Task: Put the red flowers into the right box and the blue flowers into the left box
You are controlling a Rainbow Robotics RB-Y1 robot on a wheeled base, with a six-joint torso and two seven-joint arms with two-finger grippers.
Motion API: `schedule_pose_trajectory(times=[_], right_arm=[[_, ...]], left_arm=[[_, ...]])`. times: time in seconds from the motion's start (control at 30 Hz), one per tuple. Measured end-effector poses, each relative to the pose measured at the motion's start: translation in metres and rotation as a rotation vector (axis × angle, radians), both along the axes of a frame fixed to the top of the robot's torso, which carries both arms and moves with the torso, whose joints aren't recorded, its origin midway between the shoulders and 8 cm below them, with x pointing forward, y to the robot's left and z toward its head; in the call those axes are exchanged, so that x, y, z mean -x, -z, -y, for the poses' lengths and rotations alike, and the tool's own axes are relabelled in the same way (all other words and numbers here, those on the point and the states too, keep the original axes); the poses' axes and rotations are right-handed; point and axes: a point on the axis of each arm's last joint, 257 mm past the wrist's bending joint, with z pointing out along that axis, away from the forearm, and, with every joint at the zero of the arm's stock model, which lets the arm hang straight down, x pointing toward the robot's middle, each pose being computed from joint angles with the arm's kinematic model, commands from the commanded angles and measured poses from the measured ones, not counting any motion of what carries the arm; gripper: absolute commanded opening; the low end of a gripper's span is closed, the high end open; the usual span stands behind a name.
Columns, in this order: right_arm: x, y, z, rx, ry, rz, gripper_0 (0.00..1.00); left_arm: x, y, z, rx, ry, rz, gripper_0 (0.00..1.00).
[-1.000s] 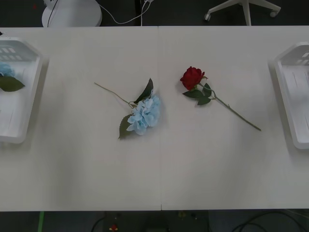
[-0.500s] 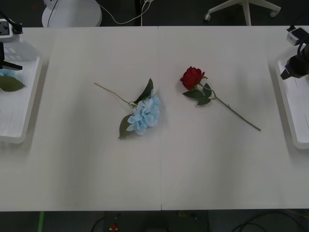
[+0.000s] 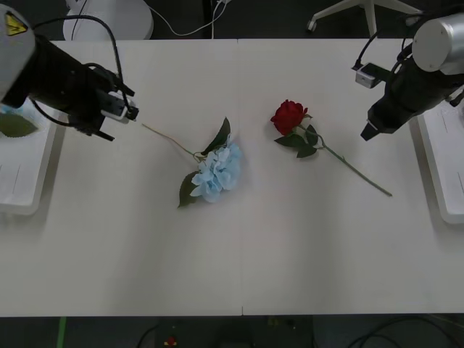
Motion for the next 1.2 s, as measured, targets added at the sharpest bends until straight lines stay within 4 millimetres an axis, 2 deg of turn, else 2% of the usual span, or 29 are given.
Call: schedule_pose_trajectory(times=[0.2,0.37,0.5,0.7,0.93,1.13,1.2], right_arm=[[0.003,0.01,-0.012,0.002,-0.007,-0.015,1.0],[-0.002,0.017,-0.04,-0.064,0.048,-0.003,1.0],[-0.006,0.03,-0.065,-0.105,0.041,0.0,1.0],[-0.015,0.058,-0.092,-0.168,0.061,0.009,1.0],[-0.02,0.074,-0.109,-0.197,0.072,0.019,1.0],[-0.019,0.078,-0.118,-0.206,0.066,0.017,1.0],[-0.019,0.078,-0.119,-0.205,0.064,0.016,1.0]], left_arm=[[-0.02,0.022,0.06,-0.084,0.08,0.014,1.0],[-0.022,0.053,0.088,-0.158,0.121,-0.002,1.0],[-0.022,0.073,0.09,-0.252,0.145,-0.004,1.0],[-0.024,0.088,0.091,-0.338,0.162,0.018,1.0],[-0.019,0.125,0.083,-0.364,0.117,-0.036,1.0],[-0.017,0.138,0.087,-0.353,0.088,-0.054,1.0],[-0.017,0.14,0.088,-0.349,0.079,-0.058,0.8]])
